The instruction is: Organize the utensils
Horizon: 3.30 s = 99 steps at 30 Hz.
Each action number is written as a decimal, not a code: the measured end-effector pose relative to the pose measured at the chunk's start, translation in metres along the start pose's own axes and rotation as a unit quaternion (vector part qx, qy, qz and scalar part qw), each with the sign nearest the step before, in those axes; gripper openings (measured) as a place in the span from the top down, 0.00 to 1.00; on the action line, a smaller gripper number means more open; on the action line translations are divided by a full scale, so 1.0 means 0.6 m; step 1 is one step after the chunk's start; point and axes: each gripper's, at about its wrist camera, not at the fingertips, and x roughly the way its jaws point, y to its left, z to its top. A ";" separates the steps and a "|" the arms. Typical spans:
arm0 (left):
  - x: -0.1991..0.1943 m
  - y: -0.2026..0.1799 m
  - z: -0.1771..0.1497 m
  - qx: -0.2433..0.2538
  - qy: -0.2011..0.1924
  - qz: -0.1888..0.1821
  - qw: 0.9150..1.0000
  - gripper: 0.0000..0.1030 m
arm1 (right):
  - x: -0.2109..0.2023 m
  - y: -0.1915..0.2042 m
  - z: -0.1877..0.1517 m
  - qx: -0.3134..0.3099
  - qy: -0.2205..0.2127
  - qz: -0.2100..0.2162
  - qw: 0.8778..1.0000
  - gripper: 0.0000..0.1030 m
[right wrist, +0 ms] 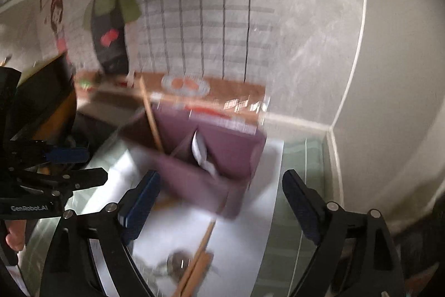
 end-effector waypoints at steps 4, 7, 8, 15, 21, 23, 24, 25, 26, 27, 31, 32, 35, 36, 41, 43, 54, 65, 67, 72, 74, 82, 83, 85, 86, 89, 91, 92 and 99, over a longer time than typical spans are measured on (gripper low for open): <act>0.015 -0.004 -0.061 0.008 0.037 -0.009 0.999 0.47 | 0.010 0.017 -0.056 -0.028 0.052 -0.007 0.998 0.41; 0.020 -0.002 -0.097 0.000 0.054 -0.010 0.998 0.47 | 0.025 0.022 -0.098 -0.015 0.096 0.014 0.995 0.54; 0.021 -0.001 -0.105 -0.006 0.058 -0.014 0.998 0.47 | 0.028 0.023 -0.109 -0.009 0.105 0.021 0.994 0.59; 0.006 0.004 -0.153 -0.027 0.075 -0.025 0.997 0.47 | 0.058 0.025 -0.157 0.049 0.138 0.045 0.988 0.80; -0.007 0.022 -0.166 -0.038 0.079 -0.021 0.996 0.47 | 0.073 0.033 -0.153 0.053 0.147 0.042 0.987 0.84; -0.013 0.030 -0.169 -0.044 0.077 -0.018 0.996 0.47 | 0.074 0.035 -0.155 0.055 0.152 0.045 0.986 0.90; -0.018 0.035 -0.170 -0.047 0.076 -0.017 0.996 0.47 | 0.070 0.036 -0.155 0.054 0.151 0.048 0.986 0.91; -0.020 0.040 -0.169 -0.049 0.075 -0.016 0.996 0.47 | 0.067 0.038 -0.154 0.054 0.149 0.049 0.986 0.91; -0.022 0.045 -0.169 -0.052 0.073 -0.015 0.996 0.46 | 0.059 0.039 -0.153 0.052 0.143 0.048 0.987 0.91; -0.025 0.050 -0.168 -0.056 0.072 -0.013 0.996 0.46 | 0.054 0.040 -0.150 0.050 0.139 0.048 0.988 0.91; -0.027 0.059 -0.167 -0.063 0.072 -0.016 0.995 0.46 | 0.023 0.042 -0.144 0.044 0.124 0.046 0.990 0.91; -0.027 0.058 -0.168 -0.062 0.072 -0.017 0.995 0.46 | 0.017 0.042 -0.145 0.044 0.122 0.047 0.990 0.91; -0.023 0.047 -0.170 -0.045 0.078 -0.023 0.996 0.46 | 0.002 0.044 -0.147 0.051 0.119 0.054 0.990 0.91; -0.021 0.043 -0.170 -0.038 0.080 -0.025 0.996 0.46 | -0.002 0.044 -0.147 0.054 0.120 0.057 0.990 0.91; -0.008 0.028 -0.162 -0.016 0.088 -0.060 0.994 0.46 | -0.021 0.052 -0.156 0.053 0.118 0.068 0.989 0.91; 0.003 0.017 -0.153 -0.011 0.092 -0.079 0.993 0.46 | -0.024 0.056 -0.159 0.049 0.117 0.068 0.990 0.91; 0.107 -0.029 -0.061 -0.025 0.149 -0.032 0.988 0.46 | -0.031 0.042 -0.164 0.051 0.117 0.075 0.989 0.91; 0.156 -0.034 -0.034 -0.013 0.165 -0.005 0.986 0.91 | -0.022 0.035 -0.165 0.046 0.126 0.093 0.987 0.90; 0.143 -0.030 -0.049 -0.012 0.166 -0.017 0.986 0.91 | -0.017 0.030 -0.165 0.051 0.128 0.101 0.985 0.90; 0.097 -0.029 -0.099 0.005 0.177 -0.037 0.983 0.91 | 0.001 0.025 -0.163 0.055 0.143 0.113 0.982 0.90; 0.084 -0.027 -0.115 0.004 0.183 -0.044 0.982 0.91 | 0.007 0.024 -0.161 0.053 0.148 0.114 0.981 0.89; 0.058 -0.044 -0.151 0.000 0.196 -0.064 0.979 0.90 | 0.025 0.040 -0.139 0.033 0.150 0.120 0.981 0.86; 0.056 -0.050 -0.157 0.002 0.196 -0.062 0.979 0.89 | 0.029 0.051 -0.138 0.020 0.154 0.123 0.980 0.86; 0.064 -0.059 -0.155 0.006 0.198 -0.059 0.978 0.89 | 0.037 0.063 -0.138 0.003 0.163 0.118 0.980 0.86; 0.068 -0.059 -0.153 0.006 0.200 -0.058 0.978 0.89 | 0.040 0.064 -0.140 0.004 0.166 0.115 0.979 0.86; 0.086 -0.060 -0.139 -0.001 0.203 -0.050 0.978 0.88 | 0.041 0.054 -0.144 0.020 0.168 0.120 0.978 0.85; 0.101 -0.061 -0.126 -0.004 0.202 -0.045 0.978 0.86 | 0.037 0.048 -0.147 0.024 0.167 0.123 0.978 0.83; 0.103 -0.059 -0.120 -0.004 0.199 -0.045 0.979 0.84 | 0.034 0.045 -0.148 0.025 0.167 0.123 0.978 0.79; 0.129 -0.088 -0.087 0.048 0.187 -0.015 0.981 0.83 | 0.016 0.015 -0.157 0.063 0.157 0.124 0.978 0.69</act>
